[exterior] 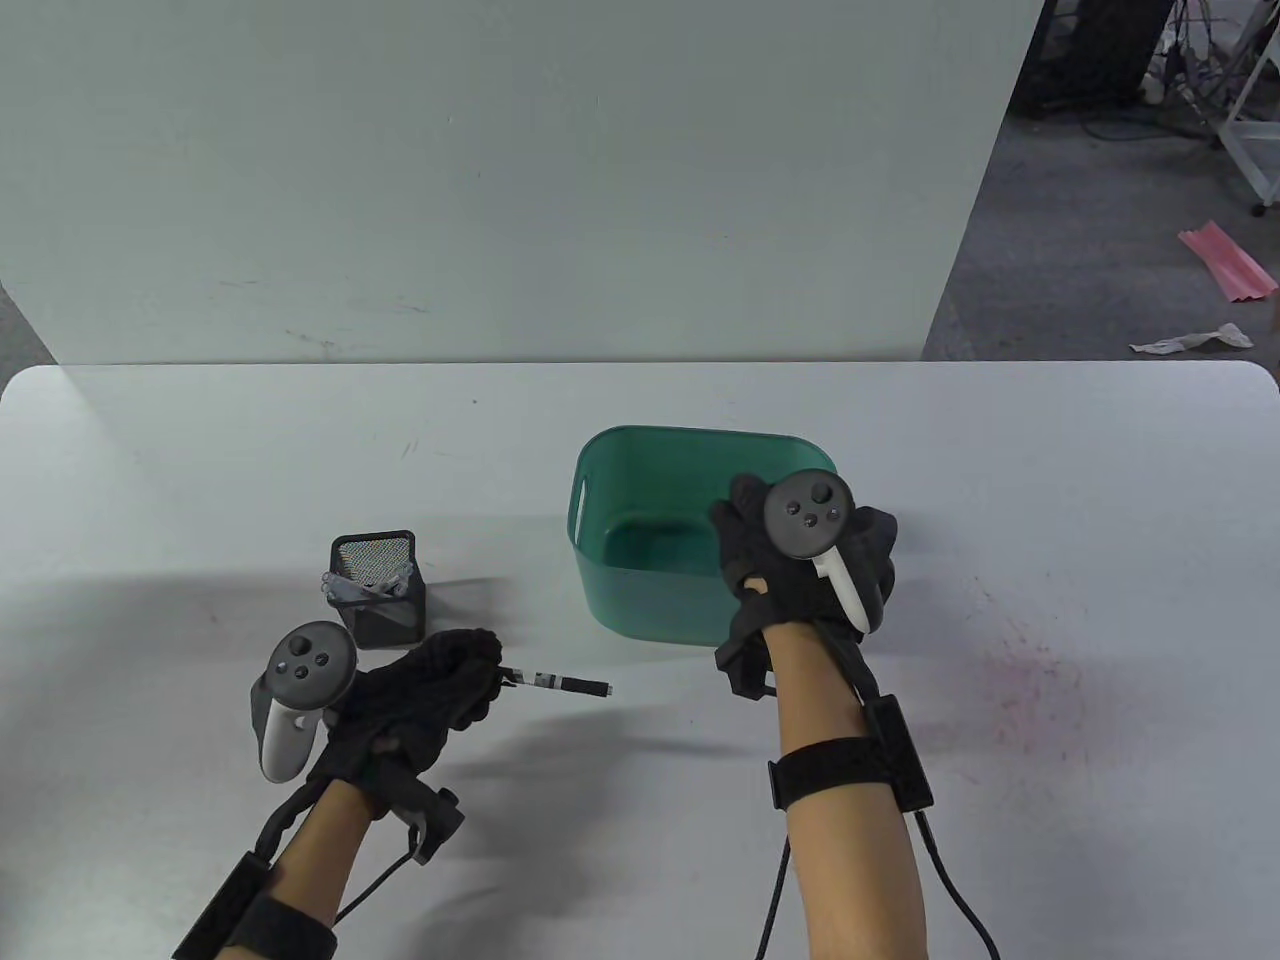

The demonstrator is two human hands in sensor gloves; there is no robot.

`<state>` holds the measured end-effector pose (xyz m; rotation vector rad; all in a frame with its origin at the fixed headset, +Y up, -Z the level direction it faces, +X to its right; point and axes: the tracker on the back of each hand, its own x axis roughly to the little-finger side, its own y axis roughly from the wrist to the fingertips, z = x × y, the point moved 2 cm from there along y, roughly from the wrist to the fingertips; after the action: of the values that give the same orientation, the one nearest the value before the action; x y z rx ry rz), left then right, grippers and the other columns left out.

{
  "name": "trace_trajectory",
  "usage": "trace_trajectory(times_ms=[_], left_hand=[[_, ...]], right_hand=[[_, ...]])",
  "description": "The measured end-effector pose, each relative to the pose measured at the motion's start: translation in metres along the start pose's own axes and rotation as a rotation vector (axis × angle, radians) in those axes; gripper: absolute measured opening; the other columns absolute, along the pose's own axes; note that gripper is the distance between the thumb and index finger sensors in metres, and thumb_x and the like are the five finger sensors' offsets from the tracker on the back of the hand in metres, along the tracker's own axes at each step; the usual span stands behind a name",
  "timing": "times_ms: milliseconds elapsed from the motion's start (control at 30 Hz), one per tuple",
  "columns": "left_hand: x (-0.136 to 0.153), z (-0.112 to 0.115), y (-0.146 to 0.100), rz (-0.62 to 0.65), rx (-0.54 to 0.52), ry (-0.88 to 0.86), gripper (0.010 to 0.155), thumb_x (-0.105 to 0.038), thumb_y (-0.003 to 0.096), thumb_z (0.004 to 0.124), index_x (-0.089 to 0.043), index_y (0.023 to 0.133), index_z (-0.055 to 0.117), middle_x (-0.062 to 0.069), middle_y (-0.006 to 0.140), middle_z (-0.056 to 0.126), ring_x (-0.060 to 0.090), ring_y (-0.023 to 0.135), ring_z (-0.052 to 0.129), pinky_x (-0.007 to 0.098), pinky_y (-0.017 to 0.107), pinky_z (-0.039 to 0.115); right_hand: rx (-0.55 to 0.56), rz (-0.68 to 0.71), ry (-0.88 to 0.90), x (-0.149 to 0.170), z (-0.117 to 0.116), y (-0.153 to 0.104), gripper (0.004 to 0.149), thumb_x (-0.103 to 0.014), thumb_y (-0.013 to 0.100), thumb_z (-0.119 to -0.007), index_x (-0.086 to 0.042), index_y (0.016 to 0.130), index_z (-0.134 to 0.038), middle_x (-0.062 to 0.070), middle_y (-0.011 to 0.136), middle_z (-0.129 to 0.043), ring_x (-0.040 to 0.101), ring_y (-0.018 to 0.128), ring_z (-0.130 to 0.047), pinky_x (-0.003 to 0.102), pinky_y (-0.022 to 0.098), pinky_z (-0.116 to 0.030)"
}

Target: Disassemble pens into components

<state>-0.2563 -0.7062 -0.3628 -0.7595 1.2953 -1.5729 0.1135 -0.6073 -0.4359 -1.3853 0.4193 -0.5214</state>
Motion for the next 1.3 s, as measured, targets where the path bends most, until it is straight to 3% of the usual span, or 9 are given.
trace_trajectory(times_ms=[367,867,1300], left_hand=[[-0.001,-0.002,0.000,-0.002,-0.022,0.041,0.043,-0.037,0.0540,0.079,-0.030,0.096,0.073,0.006,0.090,0.092,0.025,0.068,0.102,0.054,0.053,0.086],[-0.002,-0.003,-0.002,-0.006,-0.039,0.038,0.042,-0.034,0.0542,0.079,-0.028,0.096,0.075,0.006,0.093,0.093,0.027,0.072,0.104,0.055,0.055,0.086],[-0.010,-0.014,-0.007,0.003,-0.104,-0.006,0.042,-0.036,0.0545,0.079,-0.028,0.096,0.075,0.006,0.092,0.093,0.027,0.071,0.104,0.055,0.055,0.085]], right_hand=[[0.002,0.250,-0.129,0.004,0.018,-0.044,0.052,-0.047,0.062,-0.072,-0.018,0.104,-0.067,0.018,0.109,-0.066,0.045,0.102,-0.060,0.067,0.074,-0.047],[-0.055,0.466,-0.212,0.026,-0.007,-0.108,0.054,-0.049,0.062,-0.071,-0.018,0.105,-0.065,0.019,0.110,-0.064,0.046,0.103,-0.058,0.070,0.073,-0.045],[-0.092,0.503,-0.258,0.030,-0.026,-0.122,0.054,-0.050,0.062,-0.070,-0.018,0.105,-0.065,0.018,0.110,-0.064,0.046,0.103,-0.059,0.069,0.073,-0.047]])
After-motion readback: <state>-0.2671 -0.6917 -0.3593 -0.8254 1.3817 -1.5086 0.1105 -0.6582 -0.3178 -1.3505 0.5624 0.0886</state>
